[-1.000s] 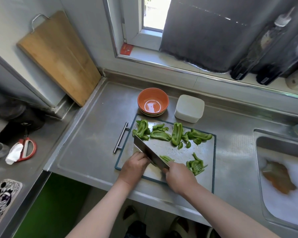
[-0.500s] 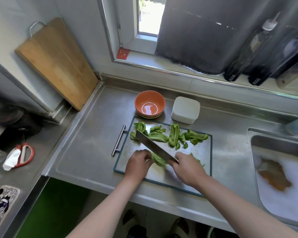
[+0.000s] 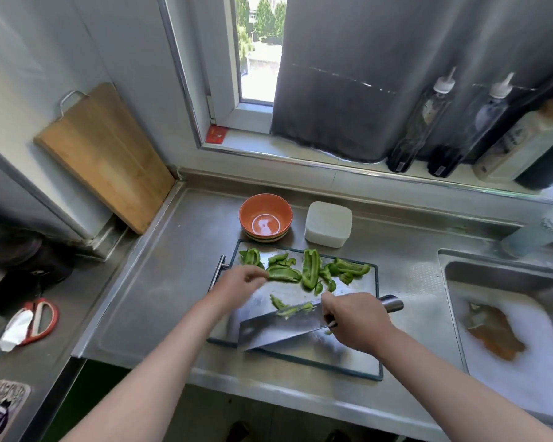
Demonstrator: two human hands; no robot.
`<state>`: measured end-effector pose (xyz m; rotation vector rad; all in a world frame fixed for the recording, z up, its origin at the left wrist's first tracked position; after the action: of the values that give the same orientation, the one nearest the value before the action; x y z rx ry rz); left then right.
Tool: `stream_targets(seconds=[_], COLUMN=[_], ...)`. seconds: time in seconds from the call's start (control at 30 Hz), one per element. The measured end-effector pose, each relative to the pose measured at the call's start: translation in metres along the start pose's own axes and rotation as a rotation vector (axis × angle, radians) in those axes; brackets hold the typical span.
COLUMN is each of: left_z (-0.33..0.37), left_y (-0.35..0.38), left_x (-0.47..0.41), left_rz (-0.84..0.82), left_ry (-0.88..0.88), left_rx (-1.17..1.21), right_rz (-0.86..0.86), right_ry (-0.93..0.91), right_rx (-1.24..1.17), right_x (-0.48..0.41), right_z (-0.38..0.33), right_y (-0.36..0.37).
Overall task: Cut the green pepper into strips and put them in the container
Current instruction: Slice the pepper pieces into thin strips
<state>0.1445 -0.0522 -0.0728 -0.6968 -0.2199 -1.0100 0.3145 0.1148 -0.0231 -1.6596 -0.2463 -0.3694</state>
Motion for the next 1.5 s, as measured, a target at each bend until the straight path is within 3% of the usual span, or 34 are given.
stream_targets(seconds=[0.07,0.13,0.27,0.37,0.67,0.83,0.97,1.07,1.2,1.3,1.5], left_z=[0.017,0.021,0.022,0.015,0.017,-0.001,0.0,0.0,-0.022,-0.028,0.009], left_y=[0.033,0.056,0.063,0.056,0.062,0.041,0.042,0.028,-0.002,0.009,0.077], left_x=[-0.007,-0.016,-0.033,-0.039,-0.034,-0.034,-0.021,-0.019,-0.015,-0.011,-0.02], left_rz=[-0.259,-0.348,-0.206,-0.185,-0.405,-0.215,-0.311,-0.173,0.025,-0.013,-0.176], left_ry=[0.029,0.053,0.143,0.083,0.048,0.001,-0.014,-0.003,-0.107,-0.149,-0.078], left_rx=[-0.043,-0.089,-0.123,-0.146,-0.098,-0.149,-0.106,-0.093,0.072,0.026,-0.441], right_rz=[0.024,0.067,0.017,0.014,0.075,-0.029,-0.038,-0.058,-0.073,-0.071,0.019], right_ry=[-0.032,-0.066,-0.057,-0.032,-0.024,0.025,0.033,0.04,0.154,0.277,0.47], right_rx=[0.022,0.059,0.092,0.093,0.074,0.051,0.039,0.015,-0.155,-0.328,-0.659], right_x=[-0.002,-0.003,-0.006,-0.004,-0.001,0.004,0.001,0.0,0.003,0.008,0.021], right_z=[-0.002,-0.004,0.001,0.005,0.007,0.012,0.014,0.017,0.04,0.062,0.085], right_y=[-0.002,-0.003,0.0,-0.001,-0.001,-0.001,-0.005,-0.008,-0.005,0.001,0.011])
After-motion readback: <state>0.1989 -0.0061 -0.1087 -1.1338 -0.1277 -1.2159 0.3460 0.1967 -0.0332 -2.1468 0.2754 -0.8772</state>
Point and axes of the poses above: each hand's wrist, its own x-axis away from the middle knuckle, its own y-axis out of the palm, z = x × y, the point moved 6 cm from there along -x, towards the middle knuckle, and after that the axes turned 11 degrees about -z, right-handed, at the moved point
